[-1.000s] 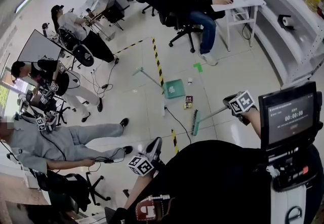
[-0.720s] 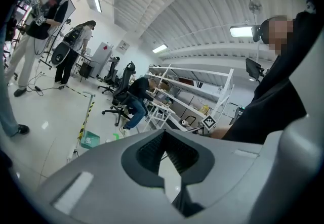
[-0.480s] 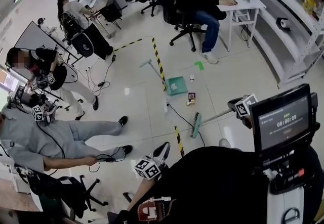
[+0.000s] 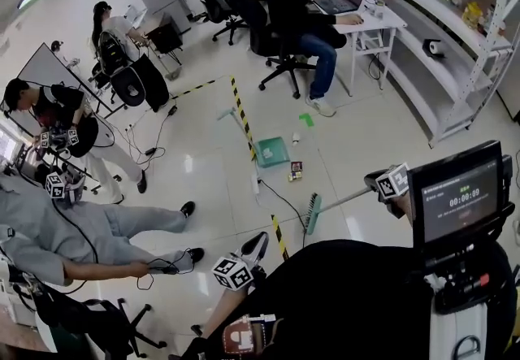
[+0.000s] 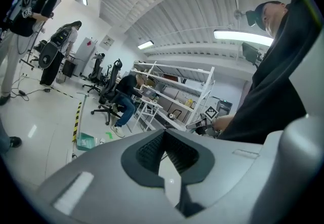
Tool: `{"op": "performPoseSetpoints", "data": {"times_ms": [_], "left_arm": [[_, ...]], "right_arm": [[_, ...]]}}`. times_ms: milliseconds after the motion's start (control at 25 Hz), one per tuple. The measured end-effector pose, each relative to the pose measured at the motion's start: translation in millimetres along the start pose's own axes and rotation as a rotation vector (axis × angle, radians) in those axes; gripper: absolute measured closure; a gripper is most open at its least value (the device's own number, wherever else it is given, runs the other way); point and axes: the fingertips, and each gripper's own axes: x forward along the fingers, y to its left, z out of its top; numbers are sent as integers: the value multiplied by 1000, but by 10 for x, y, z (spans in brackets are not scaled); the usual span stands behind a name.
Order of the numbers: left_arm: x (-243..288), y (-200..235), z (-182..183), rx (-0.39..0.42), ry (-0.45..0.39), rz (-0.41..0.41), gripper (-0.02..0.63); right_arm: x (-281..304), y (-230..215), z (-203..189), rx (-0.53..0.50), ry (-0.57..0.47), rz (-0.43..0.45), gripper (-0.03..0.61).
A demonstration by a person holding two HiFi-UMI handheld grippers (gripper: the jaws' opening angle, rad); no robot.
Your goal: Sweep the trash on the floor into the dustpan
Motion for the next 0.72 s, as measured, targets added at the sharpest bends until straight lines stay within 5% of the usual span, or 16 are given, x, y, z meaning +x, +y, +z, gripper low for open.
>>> {"op": "performPoseSetpoints", "data": {"times_ms": [400, 720], "left_arm": [[609, -710, 22, -22, -42, 40, 615], [360, -297, -43, -37, -59, 27, 615]], "right_arm": [[-338, -835, -224, 9, -31, 54, 555], [-166, -460, -131, -35, -5, 2, 555]]}}
